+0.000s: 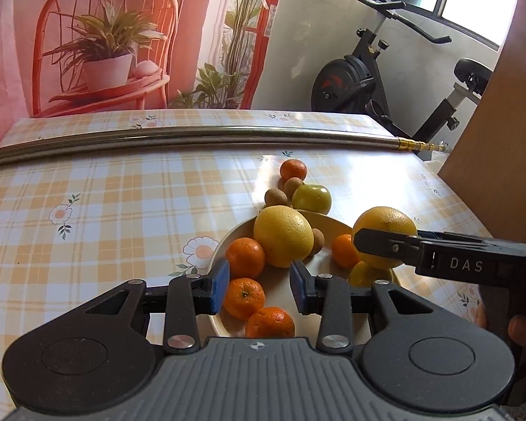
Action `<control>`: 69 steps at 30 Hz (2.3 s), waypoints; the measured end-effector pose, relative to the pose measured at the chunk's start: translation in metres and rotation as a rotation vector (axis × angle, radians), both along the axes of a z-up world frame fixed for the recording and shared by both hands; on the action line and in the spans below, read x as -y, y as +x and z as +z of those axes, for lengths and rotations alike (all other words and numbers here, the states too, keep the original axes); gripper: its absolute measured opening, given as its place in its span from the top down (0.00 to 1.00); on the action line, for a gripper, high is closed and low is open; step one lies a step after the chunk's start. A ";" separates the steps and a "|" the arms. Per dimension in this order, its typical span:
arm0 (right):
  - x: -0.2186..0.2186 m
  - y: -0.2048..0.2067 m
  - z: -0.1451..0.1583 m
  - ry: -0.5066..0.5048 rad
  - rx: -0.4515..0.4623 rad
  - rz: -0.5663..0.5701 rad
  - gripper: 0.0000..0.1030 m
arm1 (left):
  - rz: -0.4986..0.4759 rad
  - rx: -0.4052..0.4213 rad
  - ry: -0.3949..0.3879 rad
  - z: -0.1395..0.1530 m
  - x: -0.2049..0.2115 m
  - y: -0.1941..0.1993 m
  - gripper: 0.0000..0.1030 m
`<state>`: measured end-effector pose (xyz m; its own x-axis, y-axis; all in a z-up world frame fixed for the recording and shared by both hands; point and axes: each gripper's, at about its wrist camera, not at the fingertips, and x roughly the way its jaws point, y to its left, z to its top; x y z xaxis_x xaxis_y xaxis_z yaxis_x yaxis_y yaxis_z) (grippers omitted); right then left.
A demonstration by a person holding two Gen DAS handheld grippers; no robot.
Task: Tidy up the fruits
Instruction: 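Lower the yellow lemon onto the plate and open the right tool, then grasp the green citrus with the right tool while the left tool grasps a brown kiwi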
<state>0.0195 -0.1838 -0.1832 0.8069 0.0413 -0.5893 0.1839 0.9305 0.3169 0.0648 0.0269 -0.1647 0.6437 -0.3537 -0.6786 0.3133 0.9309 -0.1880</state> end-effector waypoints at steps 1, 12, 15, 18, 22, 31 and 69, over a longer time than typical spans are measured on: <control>-0.002 0.001 0.001 -0.002 -0.001 0.007 0.45 | 0.021 0.009 -0.008 0.003 -0.005 0.001 0.61; -0.045 0.023 -0.002 -0.070 -0.075 0.160 0.45 | 0.154 0.072 -0.014 0.022 -0.028 0.004 0.61; -0.055 0.028 -0.006 -0.081 -0.100 0.187 0.45 | 0.163 0.049 -0.019 0.018 -0.030 0.004 0.61; -0.060 0.032 -0.011 -0.092 -0.131 0.199 0.45 | 0.167 0.039 -0.030 0.014 -0.034 0.004 0.61; -0.063 0.038 -0.017 -0.084 -0.148 0.208 0.45 | 0.162 0.021 -0.029 0.007 -0.033 0.003 0.61; -0.073 0.052 -0.021 -0.097 -0.149 0.226 0.45 | 0.150 0.013 -0.037 0.001 -0.030 0.001 0.61; 0.010 0.022 0.042 -0.179 0.059 0.075 0.47 | 0.099 0.154 -0.021 0.052 -0.035 0.037 0.61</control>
<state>0.0413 -0.1934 -0.1412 0.8387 0.0014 -0.5446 0.0981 0.9832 0.1536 0.1018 0.0618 -0.1131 0.7718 -0.2964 -0.5625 0.2470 0.9550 -0.1642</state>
